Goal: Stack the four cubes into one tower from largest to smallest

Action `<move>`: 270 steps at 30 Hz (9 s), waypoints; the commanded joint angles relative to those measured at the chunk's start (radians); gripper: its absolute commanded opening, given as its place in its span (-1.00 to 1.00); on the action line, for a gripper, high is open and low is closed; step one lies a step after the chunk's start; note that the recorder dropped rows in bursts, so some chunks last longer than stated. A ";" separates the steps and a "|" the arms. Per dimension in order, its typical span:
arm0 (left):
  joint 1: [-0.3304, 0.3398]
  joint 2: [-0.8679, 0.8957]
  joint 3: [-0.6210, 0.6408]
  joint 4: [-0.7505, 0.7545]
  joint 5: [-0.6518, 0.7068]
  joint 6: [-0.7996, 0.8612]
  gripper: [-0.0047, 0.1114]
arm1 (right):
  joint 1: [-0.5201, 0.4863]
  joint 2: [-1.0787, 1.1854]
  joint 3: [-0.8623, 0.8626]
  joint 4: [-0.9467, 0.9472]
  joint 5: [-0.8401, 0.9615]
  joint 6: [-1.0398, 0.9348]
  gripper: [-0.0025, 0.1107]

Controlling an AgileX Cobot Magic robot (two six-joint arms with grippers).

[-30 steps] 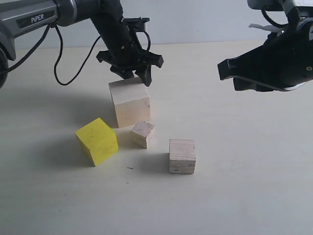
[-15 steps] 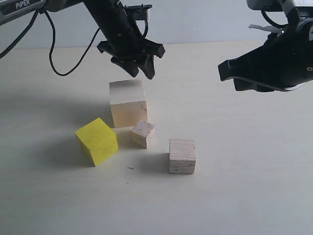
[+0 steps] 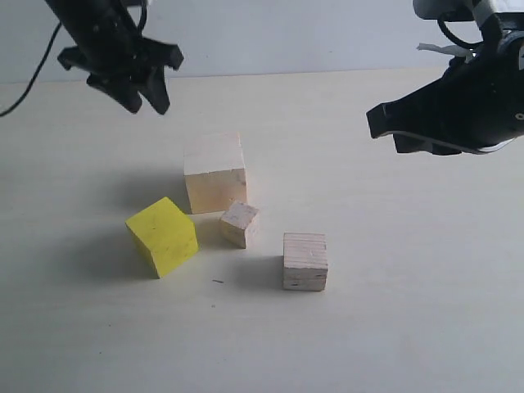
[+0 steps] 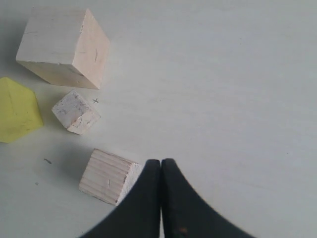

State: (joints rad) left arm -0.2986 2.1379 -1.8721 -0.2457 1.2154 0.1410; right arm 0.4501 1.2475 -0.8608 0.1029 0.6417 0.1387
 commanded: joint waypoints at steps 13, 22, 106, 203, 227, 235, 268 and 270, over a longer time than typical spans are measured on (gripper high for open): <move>-0.014 0.005 0.291 -0.120 -0.253 0.065 -0.11 | 0.002 0.002 -0.005 -0.005 -0.016 -0.008 -0.96; -0.018 0.015 0.291 -0.187 -0.272 0.104 -0.11 | 0.002 0.002 -0.005 -0.005 -0.003 -0.008 -0.96; -0.164 -0.217 0.567 -0.033 -0.208 0.491 0.55 | 0.002 0.002 -0.005 -0.005 0.018 -0.121 -0.96; -0.280 0.058 -0.190 0.116 0.006 -0.621 -0.92 | 0.002 -0.238 -0.005 -0.207 0.069 0.168 -0.96; -0.282 -0.079 -0.086 0.103 0.006 -0.448 -0.92 | 0.002 -0.238 -0.005 -0.207 0.069 0.168 -0.96; -0.282 -0.081 -0.072 0.073 0.006 0.024 -0.92 | 0.002 -0.238 -0.005 -0.207 0.063 0.168 -0.96; -0.282 -0.081 -0.072 0.110 0.006 -0.305 -0.92 | 0.002 -0.238 -0.005 -0.186 0.057 0.168 -0.96; -0.282 -0.081 -0.072 0.110 0.006 -0.423 -0.92 | 0.002 -0.238 -0.005 -0.186 0.057 0.168 -0.96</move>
State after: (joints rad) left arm -0.5784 2.0690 -1.9460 -0.1345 1.2240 -0.0881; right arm 0.4514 1.0150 -0.8608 -0.0871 0.7137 0.3109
